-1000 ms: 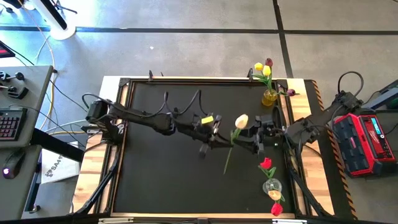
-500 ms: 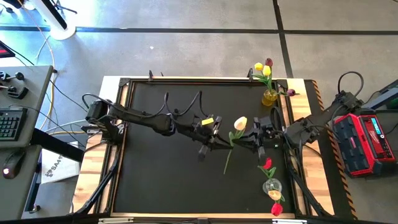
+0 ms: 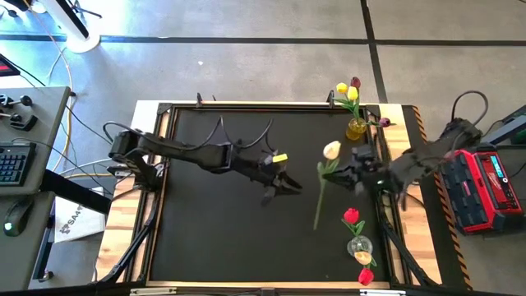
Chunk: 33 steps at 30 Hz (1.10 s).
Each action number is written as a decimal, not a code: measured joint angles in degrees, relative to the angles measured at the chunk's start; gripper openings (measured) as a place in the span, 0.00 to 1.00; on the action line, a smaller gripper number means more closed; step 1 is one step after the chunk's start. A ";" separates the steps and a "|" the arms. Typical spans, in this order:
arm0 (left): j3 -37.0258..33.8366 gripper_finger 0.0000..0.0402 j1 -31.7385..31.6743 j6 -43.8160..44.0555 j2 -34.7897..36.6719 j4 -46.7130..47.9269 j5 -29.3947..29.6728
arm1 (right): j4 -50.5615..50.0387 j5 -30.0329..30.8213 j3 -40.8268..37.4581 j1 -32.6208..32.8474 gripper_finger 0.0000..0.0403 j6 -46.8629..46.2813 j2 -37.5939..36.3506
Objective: Sort flowers into vase by color
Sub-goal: Put the white flower into the transparent vase
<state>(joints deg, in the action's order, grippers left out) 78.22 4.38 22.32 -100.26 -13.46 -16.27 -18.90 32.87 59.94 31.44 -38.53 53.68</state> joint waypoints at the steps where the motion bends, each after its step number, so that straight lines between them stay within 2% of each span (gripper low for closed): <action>1: 0.00 0.21 -0.08 -0.21 0.38 2.03 0.00 | -2.54 0.85 0.00 0.62 0.00 -1.33 -1.51; 6: 0.00 0.21 -0.30 -1.88 2.22 7.94 0.78 | -13.21 1.94 0.00 3.96 0.00 -6.23 -8.86; 14: 0.00 0.19 -0.28 -1.45 2.81 9.41 2.97 | -29.62 -5.06 0.00 8.62 0.00 -12.65 -15.88; 19: 0.00 0.19 -0.28 -0.55 2.81 9.44 5.02 | -31.56 -9.15 0.00 10.78 0.00 -12.59 -17.74; 24: 0.00 0.19 -0.22 1.15 2.81 9.41 6.56 | -31.45 -10.40 0.00 14.03 0.00 -13.00 -16.89; 33: 0.00 0.19 -0.06 1.11 2.81 9.37 11.51 | -28.93 -2.83 -2.55 22.17 0.00 -9.85 -12.43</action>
<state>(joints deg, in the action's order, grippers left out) 78.22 4.32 23.44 -97.45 -4.09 -4.77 -47.83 30.04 57.39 53.61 -48.38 41.25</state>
